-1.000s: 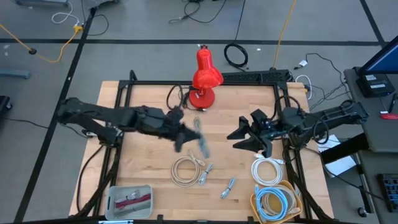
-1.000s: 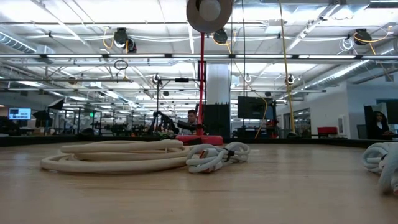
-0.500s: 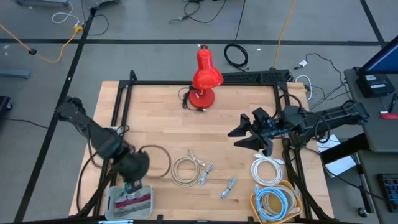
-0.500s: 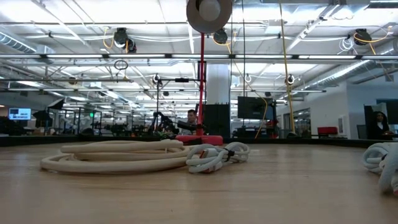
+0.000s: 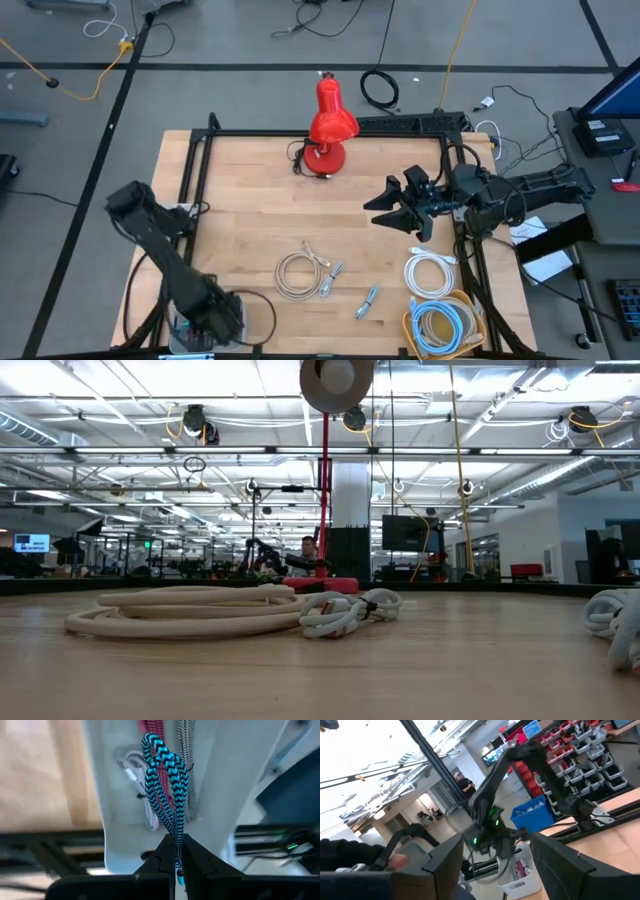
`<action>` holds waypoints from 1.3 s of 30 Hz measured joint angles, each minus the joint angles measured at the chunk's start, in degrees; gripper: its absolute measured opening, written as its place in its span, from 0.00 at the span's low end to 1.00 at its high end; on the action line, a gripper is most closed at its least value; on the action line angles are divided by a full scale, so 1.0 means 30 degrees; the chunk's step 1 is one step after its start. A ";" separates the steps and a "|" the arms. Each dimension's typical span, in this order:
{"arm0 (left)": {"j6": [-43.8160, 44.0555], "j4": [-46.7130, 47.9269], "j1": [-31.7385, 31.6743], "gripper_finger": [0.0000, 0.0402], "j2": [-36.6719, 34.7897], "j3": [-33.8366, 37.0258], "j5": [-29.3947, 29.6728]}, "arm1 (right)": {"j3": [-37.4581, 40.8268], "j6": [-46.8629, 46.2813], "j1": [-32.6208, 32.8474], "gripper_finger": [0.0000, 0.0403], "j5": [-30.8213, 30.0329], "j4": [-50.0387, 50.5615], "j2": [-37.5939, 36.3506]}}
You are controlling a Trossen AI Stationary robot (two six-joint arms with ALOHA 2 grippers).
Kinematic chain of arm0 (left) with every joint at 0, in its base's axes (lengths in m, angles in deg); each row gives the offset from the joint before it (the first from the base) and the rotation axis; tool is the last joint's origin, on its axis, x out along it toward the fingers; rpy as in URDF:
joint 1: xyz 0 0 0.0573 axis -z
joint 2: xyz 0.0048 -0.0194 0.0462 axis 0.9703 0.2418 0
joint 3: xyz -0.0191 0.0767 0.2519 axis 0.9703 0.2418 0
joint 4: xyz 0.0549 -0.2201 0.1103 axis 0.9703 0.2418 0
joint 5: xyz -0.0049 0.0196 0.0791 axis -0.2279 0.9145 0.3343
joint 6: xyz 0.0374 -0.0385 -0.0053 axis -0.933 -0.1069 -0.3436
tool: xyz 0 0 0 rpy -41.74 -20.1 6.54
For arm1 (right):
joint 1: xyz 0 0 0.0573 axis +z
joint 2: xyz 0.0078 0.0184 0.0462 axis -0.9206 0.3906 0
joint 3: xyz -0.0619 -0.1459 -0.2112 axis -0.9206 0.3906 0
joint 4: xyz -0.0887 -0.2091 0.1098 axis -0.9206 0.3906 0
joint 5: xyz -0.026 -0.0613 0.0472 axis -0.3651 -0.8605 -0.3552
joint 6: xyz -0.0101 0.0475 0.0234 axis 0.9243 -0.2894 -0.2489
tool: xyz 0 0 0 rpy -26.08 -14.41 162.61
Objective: Pick & Place USB Port
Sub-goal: Put the black and blue charger cable into the white bin, then put the white HDMI cable into the yellow bin
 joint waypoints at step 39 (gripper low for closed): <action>1.3256 -0.0507 -0.0627 0.25 -0.4747 -0.3126 1.6299 | 0.0015 -0.1859 -0.0379 0.55 0.0590 0.1423 0.0000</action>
